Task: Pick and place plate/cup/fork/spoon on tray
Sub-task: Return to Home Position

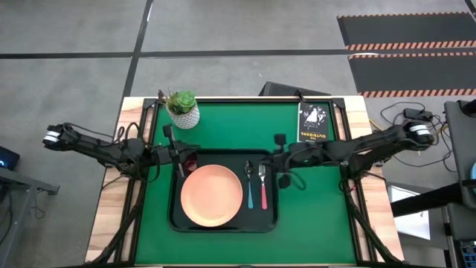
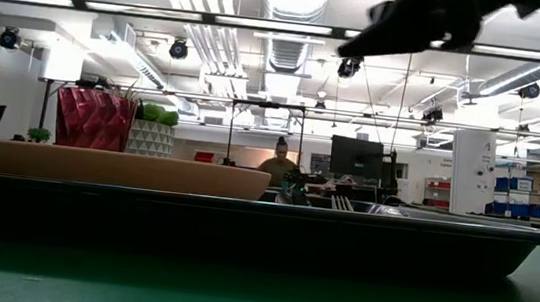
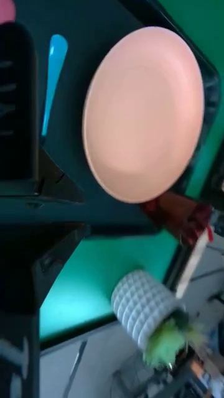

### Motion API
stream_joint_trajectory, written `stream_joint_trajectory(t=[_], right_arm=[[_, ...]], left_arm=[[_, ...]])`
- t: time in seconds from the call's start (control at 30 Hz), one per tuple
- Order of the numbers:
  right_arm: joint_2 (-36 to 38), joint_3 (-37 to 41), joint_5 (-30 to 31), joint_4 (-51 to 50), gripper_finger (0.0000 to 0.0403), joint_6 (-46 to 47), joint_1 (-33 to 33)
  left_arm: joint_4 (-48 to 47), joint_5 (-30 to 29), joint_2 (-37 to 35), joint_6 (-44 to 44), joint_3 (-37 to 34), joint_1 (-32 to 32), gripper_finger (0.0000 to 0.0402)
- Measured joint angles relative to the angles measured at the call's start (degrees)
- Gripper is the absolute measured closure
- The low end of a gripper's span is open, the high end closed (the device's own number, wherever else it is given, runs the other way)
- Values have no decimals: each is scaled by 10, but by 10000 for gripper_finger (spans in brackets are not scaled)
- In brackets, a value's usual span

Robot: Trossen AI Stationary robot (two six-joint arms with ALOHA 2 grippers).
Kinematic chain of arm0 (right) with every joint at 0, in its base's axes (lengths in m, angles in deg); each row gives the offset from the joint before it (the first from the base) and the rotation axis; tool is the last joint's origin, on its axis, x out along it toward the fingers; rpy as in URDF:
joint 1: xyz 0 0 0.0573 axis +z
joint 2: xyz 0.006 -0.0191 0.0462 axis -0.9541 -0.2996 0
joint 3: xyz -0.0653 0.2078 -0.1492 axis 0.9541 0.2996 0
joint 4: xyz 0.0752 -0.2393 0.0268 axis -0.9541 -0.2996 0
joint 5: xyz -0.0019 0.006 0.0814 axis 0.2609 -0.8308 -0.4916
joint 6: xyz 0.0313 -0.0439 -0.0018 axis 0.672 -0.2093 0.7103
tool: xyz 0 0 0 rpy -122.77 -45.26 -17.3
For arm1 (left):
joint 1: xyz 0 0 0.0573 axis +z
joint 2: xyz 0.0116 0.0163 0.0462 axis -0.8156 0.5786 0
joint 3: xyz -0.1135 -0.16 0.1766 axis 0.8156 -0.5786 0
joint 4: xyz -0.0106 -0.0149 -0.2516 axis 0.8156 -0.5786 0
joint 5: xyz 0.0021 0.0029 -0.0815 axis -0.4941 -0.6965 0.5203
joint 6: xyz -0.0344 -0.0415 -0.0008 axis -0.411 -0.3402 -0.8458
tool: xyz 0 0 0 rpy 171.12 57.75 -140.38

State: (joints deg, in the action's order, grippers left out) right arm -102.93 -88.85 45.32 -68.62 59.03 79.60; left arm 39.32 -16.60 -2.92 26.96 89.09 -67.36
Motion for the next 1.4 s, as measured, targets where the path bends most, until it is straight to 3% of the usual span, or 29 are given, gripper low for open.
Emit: stream_joint_trajectory(t=[0.4,0.8,1.13,1.27,1.4], right_arm=[[278,193,5,41,360,25,-9],[491,286,5,32,360,19,-8],[667,327,7,-47,360,-6,-9],[685,333,7,-100,360,-13,-9],[675,338,5,-84,360,-22,-11]], left_arm=[[2,0,-5,-20,-2,1,402],[35,1,-138,-81,-81,22,402],[80,2,-225,-124,-174,22,402],[122,2,-244,-130,-217,22,402],[94,2,-255,-161,-227,22,402]])
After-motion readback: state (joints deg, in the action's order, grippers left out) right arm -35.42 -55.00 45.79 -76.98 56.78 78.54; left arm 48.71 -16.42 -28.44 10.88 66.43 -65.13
